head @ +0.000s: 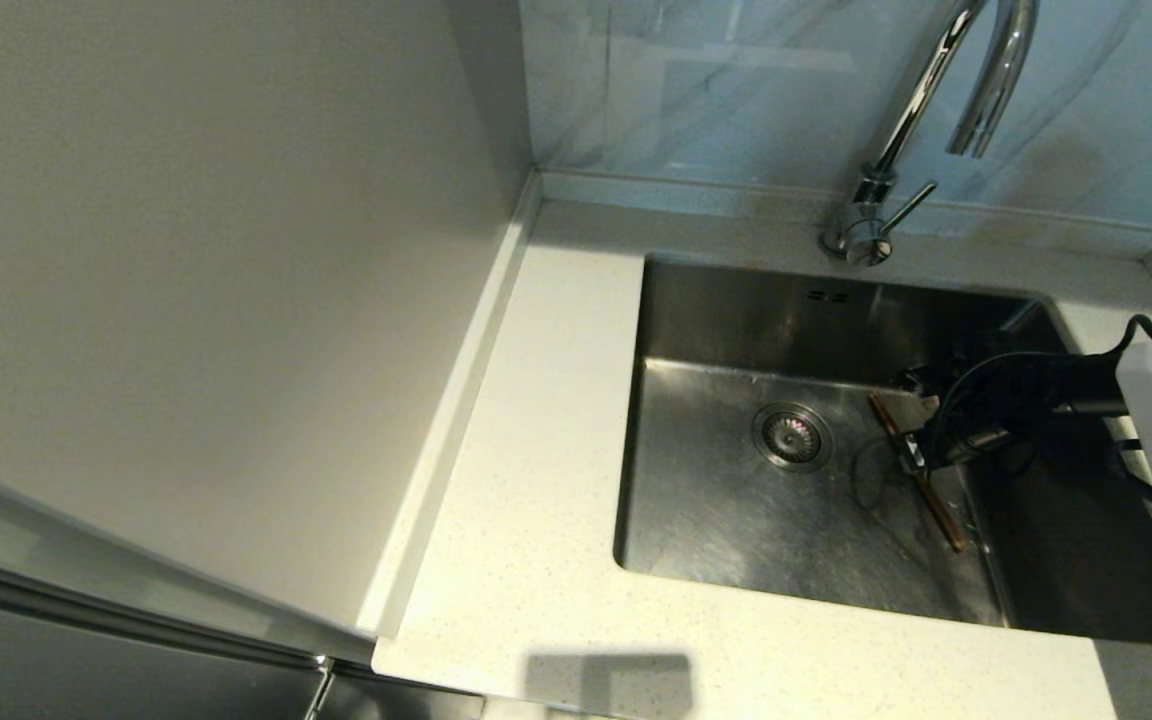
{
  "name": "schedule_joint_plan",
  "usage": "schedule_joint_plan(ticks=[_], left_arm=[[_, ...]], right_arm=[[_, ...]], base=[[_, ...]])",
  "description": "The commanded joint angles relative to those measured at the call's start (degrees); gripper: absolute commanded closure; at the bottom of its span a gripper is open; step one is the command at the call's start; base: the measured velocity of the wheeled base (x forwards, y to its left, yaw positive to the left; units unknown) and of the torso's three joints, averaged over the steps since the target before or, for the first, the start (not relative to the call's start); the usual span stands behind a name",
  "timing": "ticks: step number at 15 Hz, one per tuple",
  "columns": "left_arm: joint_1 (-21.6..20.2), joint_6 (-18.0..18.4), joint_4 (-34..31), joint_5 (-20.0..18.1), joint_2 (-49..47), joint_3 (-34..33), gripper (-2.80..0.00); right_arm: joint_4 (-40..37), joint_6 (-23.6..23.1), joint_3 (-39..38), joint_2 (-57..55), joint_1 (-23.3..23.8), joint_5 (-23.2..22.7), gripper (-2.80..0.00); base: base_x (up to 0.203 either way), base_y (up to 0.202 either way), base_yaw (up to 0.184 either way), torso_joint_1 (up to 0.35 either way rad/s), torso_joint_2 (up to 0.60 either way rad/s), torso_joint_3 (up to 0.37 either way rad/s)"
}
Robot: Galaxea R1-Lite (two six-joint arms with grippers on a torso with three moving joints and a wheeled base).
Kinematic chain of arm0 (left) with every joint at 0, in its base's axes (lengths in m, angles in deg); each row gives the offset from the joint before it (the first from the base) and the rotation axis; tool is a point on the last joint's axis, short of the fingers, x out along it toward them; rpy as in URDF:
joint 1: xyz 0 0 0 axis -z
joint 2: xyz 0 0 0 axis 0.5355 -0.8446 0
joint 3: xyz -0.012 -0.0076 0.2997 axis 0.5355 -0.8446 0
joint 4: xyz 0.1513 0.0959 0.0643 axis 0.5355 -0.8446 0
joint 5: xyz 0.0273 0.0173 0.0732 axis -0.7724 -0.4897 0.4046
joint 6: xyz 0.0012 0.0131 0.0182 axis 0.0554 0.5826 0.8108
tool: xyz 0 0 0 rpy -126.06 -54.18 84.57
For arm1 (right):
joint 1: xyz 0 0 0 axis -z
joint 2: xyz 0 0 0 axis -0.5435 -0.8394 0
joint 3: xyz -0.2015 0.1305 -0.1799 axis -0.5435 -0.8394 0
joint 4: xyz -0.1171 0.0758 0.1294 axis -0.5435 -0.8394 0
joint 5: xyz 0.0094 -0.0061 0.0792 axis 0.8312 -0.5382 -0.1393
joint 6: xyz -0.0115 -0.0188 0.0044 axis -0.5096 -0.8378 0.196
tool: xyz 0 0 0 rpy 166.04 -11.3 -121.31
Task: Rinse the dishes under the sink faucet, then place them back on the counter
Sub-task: Put the chopsticks back to the table from the sink
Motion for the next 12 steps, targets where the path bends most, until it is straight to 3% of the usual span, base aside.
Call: schedule_joint_plan(ticks=[1,6,12], left_arm=[[0.0,0.0,0.0,0.0,0.2,0.0,0.0],[0.0,0.0,0.0,0.0,0.2,0.0,0.0],[0.0,0.0,0.0,0.0,0.2,0.0,0.0]], right_arm=[[-0.1,-0.1,0.0,1.0,0.2,0.0,0.0],[-0.3,0.0,-1.5,4.9,1.2,-0.4,0.0],[-0.3,0.2,-9.6,13.0,2.9,-0.6,0.0]], base=[[0.0,0.0,0.0,0.0,0.0,0.0],[0.0,0.0,0.0,0.0,0.0,0.0],[0.0,0.0,0.0,0.0,0.0,0.0]])
